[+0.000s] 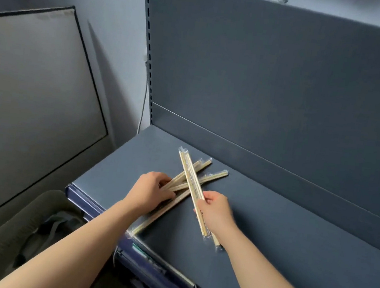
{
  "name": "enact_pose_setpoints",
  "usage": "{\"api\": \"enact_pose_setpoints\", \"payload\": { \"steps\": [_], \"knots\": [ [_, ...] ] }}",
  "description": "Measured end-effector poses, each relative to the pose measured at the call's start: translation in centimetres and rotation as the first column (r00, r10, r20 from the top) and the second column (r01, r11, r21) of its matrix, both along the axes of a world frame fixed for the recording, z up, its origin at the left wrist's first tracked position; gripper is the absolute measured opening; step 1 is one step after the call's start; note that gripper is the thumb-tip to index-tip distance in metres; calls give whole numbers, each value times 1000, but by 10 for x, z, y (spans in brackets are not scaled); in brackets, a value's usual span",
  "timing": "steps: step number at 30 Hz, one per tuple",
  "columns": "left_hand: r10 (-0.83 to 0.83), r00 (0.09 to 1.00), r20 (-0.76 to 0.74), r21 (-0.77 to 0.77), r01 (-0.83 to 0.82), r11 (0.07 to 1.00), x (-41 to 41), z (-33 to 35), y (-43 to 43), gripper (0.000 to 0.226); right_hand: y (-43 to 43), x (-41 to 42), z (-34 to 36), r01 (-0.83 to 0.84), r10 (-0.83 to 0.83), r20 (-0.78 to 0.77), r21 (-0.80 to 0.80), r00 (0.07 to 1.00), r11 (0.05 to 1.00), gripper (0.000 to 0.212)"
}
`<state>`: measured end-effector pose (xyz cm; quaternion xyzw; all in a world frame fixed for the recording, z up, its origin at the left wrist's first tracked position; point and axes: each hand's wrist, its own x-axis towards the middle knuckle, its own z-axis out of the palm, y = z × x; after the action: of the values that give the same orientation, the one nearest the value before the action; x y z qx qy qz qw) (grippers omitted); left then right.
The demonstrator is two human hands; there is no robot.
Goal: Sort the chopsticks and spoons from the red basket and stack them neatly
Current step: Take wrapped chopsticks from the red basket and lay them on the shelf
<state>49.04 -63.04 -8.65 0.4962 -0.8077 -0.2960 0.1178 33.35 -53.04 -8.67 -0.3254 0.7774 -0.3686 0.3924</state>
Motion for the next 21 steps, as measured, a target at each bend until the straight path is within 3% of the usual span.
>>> {"api": "enact_pose_setpoints", "payload": {
  "steps": [5,7,11,15,21],
  "knots": [
    [-232,963,140,-154,252,955,7,-8,-21,27,-3,18,-4,75,-77,-223,-16,972,997,9],
    [-291,932,214,-201,334,921,8,-9,-24,30,-1,24,-5,87,-83,-337,-2,938,996,15],
    [-335,882,331,-342,443,829,5,-1,-23,33,4,32,-5,94,-69,-418,38,906,995,25],
    [-410,847,339,-421,526,739,-8,16,-13,33,26,29,10,102,-74,-467,36,881,994,38],
    [-607,754,251,-476,642,601,-53,50,29,30,114,4,54,205,-99,-684,76,723,976,42]
  ]
}}
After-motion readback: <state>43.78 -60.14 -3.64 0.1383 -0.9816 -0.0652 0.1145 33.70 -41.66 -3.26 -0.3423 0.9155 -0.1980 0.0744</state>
